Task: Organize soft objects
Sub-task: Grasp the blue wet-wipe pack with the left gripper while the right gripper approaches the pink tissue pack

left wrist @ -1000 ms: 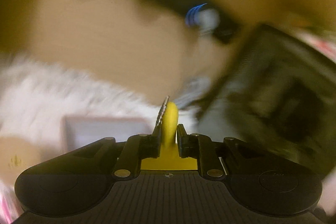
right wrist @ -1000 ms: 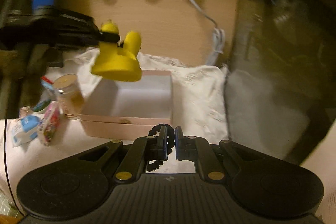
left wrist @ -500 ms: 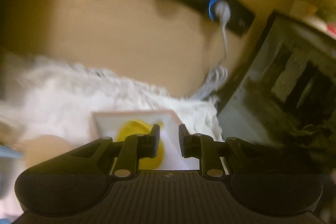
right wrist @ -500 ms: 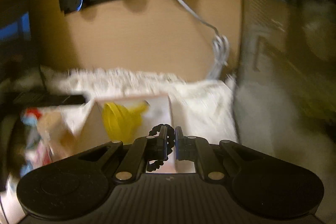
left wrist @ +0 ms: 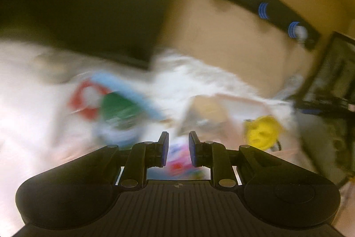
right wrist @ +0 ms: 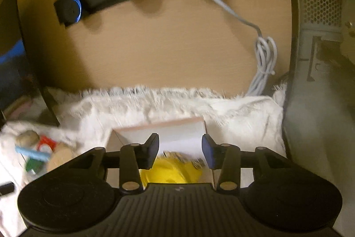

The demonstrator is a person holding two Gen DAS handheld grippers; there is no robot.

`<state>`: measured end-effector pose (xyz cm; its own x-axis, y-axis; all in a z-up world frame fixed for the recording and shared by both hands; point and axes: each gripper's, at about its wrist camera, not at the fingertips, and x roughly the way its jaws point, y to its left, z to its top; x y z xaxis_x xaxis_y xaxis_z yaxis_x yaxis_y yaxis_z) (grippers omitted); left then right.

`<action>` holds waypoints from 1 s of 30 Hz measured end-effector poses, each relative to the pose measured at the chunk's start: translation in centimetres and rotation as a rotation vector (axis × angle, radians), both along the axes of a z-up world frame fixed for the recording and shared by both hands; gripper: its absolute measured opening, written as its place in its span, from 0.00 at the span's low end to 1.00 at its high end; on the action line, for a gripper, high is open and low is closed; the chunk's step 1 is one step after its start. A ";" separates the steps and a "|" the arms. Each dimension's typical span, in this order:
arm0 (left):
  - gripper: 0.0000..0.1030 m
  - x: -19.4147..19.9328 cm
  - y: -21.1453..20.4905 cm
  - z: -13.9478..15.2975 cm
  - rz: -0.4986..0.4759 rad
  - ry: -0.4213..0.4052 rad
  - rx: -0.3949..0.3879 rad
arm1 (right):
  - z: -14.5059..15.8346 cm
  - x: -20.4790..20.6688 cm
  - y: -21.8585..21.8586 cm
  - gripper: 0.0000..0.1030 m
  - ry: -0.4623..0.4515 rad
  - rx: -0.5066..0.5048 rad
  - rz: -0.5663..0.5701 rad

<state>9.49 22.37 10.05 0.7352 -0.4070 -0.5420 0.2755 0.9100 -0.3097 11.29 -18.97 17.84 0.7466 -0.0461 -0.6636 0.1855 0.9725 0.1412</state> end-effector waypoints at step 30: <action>0.63 -1.5 -4.9 -4.8 -0.296 0.007 0.443 | -7.5 -8.8 16.5 0.58 0.158 -0.158 0.428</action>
<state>7.98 17.51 5.28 0.6192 -0.3278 -0.7135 0.5398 0.8377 0.0835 2.51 -2.43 10.36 0.6113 0.1337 -0.7800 -0.2286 0.9734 -0.0122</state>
